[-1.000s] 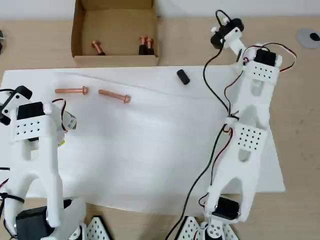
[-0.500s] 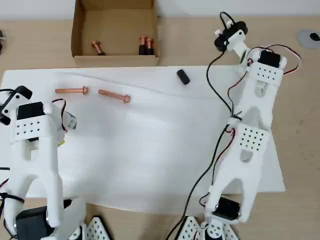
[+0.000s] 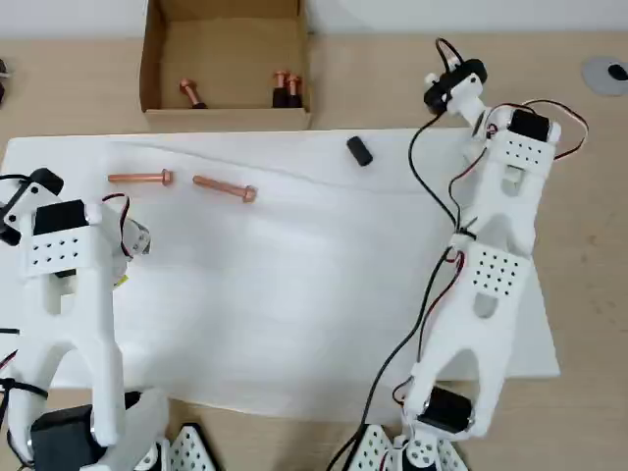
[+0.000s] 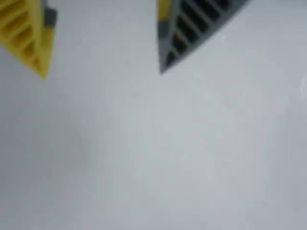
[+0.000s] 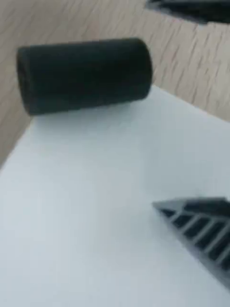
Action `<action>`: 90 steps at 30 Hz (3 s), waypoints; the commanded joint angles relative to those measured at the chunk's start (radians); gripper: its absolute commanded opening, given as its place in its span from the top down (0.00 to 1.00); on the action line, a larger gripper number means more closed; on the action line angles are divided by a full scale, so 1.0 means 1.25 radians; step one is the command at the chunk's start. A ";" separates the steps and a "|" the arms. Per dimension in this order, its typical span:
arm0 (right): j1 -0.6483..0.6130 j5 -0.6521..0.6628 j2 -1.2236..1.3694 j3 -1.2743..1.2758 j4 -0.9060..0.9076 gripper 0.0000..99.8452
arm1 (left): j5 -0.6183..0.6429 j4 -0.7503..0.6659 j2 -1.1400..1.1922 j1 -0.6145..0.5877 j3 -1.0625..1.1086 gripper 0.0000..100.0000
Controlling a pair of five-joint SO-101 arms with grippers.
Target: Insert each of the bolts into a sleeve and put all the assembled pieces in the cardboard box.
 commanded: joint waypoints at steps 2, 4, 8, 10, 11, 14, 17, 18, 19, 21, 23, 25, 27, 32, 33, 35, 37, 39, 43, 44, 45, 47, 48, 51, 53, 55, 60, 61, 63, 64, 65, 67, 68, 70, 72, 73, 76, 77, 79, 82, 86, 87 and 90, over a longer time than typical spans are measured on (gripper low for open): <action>-0.035 0.011 -0.015 -0.078 -0.015 0.72 | -0.005 0.002 -0.007 -0.005 -0.038 0.83; -0.053 0.012 -0.015 -0.098 -0.017 0.72 | -0.005 0.002 -0.007 -0.006 -0.038 0.83; -0.072 0.021 -0.012 -0.098 -0.017 0.72 | -0.005 0.004 -0.007 -0.007 -0.038 0.83; -0.068 0.020 -0.010 -0.088 -0.017 0.72 | -0.005 0.004 -0.008 -0.007 -0.038 0.83; -0.067 0.020 -0.010 -0.078 -0.018 0.72 | -0.005 0.004 -0.008 -0.007 -0.038 0.83; -0.051 0.020 -0.010 -0.056 -0.038 0.72 | -0.005 0.004 -0.008 -0.007 -0.038 0.83; -0.036 0.022 -0.013 -0.040 -0.038 0.72 | -0.005 0.004 -0.008 -0.007 -0.038 0.83; -0.036 0.022 -0.014 -0.042 -0.029 0.72 | -0.005 0.004 -0.008 -0.007 -0.038 0.83; -0.037 0.022 -0.015 -0.045 -0.022 0.72 | -0.005 0.004 -0.008 -0.007 -0.038 0.83; -0.040 0.022 -0.015 -0.058 -0.001 0.72 | -0.005 0.004 -0.008 -0.007 -0.038 0.83; -0.040 0.022 -0.017 -0.094 0.029 0.72 | -0.005 0.004 -0.008 -0.007 -0.038 0.83; -0.041 0.022 -0.017 -0.144 0.072 0.72 | -0.005 0.004 -0.008 -0.006 -0.038 0.83; -0.060 0.021 -0.017 -0.204 0.128 0.72 | -0.005 0.004 -0.008 -0.006 -0.037 0.83; -0.091 0.017 -0.026 -0.303 0.227 0.72 | -0.005 0.004 -0.007 -0.006 -0.033 0.83; -0.091 0.017 -0.041 -0.305 0.238 0.72 | -0.005 0.004 -0.007 -0.006 -0.033 0.83; -0.088 0.016 -0.074 -0.304 0.263 0.72 | -0.005 0.004 -0.007 -0.006 -0.032 0.83; -0.085 0.012 -0.093 -0.304 0.281 0.72 | -0.005 0.004 -0.007 -0.006 -0.032 0.83; -0.085 0.007 -0.095 -0.305 0.288 0.72 | -0.005 0.004 -0.007 -0.006 -0.032 0.83; -0.072 0.006 -0.095 -0.305 0.307 0.72 | -0.005 0.004 -0.007 -0.005 -0.032 0.83; -0.066 0.006 -0.095 -0.305 0.312 0.72 | -0.005 0.004 -0.007 -0.005 -0.032 0.83; -0.058 0.006 -0.095 -0.305 0.314 0.72 | -0.005 0.004 -0.007 -0.005 -0.032 0.83; -0.044 0.006 -0.095 -0.305 0.317 0.72 | -0.005 0.004 -0.007 -0.005 -0.032 0.83; -0.036 0.006 -0.095 -0.305 0.317 0.72 | -0.005 0.004 -0.007 -0.005 -0.032 0.83; -0.020 0.006 -0.096 -0.305 0.317 0.72 | -0.005 0.004 -0.007 -0.001 -0.032 0.83; -0.013 0.006 -0.107 -0.305 0.317 0.72 | -0.005 0.004 -0.006 0.000 -0.032 0.83; -0.004 0.006 -0.127 -0.304 0.317 0.72 | -0.005 0.004 -0.006 0.000 -0.032 0.83; 0.001 0.007 -0.141 -0.304 0.317 0.72 | -0.006 0.004 -0.007 -0.001 -0.032 0.83; 0.001 0.009 -0.139 -0.303 0.319 0.72 | -0.006 0.004 -0.007 -0.001 -0.032 0.83; -0.003 0.014 -0.132 -0.287 0.340 0.72 | -0.006 0.004 -0.007 -0.002 -0.032 0.83; -0.004 0.014 -0.125 -0.283 0.350 0.72 | -0.006 0.004 -0.007 -0.002 -0.032 0.83; -0.006 0.014 -0.116 -0.283 0.357 0.72 | -0.006 0.004 -0.007 -0.002 -0.032 0.83; -0.003 0.009 -0.101 -0.285 0.361 0.72 | -0.006 0.004 -0.007 -0.002 -0.032 0.83; -0.001 0.007 -0.096 -0.285 0.362 0.72 | -0.006 0.004 -0.007 -0.002 -0.032 0.83; 0.001 0.007 -0.094 -0.285 0.367 0.72 | -0.006 0.004 -0.007 -0.002 -0.032 0.83; 0.001 0.009 -0.095 -0.300 0.385 0.72 | -0.006 0.004 -0.007 -0.001 -0.032 0.83; 0.002 0.007 -0.095 -0.304 0.385 0.72 | -0.006 0.004 -0.007 -0.001 -0.033 0.83; 0.028 -0.006 -0.109 -0.304 0.387 0.72 | -0.006 0.004 -0.006 -0.001 -0.036 0.83; 0.045 -0.023 -0.123 -0.303 0.387 0.72 | -0.006 0.004 -0.006 -0.001 -0.036 0.83; 0.089 -0.049 -0.155 -0.295 0.387 0.72 | -0.006 0.004 -0.004 -0.001 -0.036 0.83; 0.160 -0.064 -0.201 -0.246 0.388 0.72 | -0.006 0.004 -0.003 -0.001 -0.036 0.83; 0.242 -0.109 -0.283 -0.133 0.388 0.72 | -0.006 0.002 -0.003 -0.001 -0.034 0.83; 0.255 -0.125 -0.303 -0.100 0.387 0.72 | -0.006 0.002 -0.003 -0.001 -0.033 0.83; 0.266 -0.153 -0.347 0.004 0.387 0.72 | -0.006 0.000 -0.003 -0.001 -0.032 0.83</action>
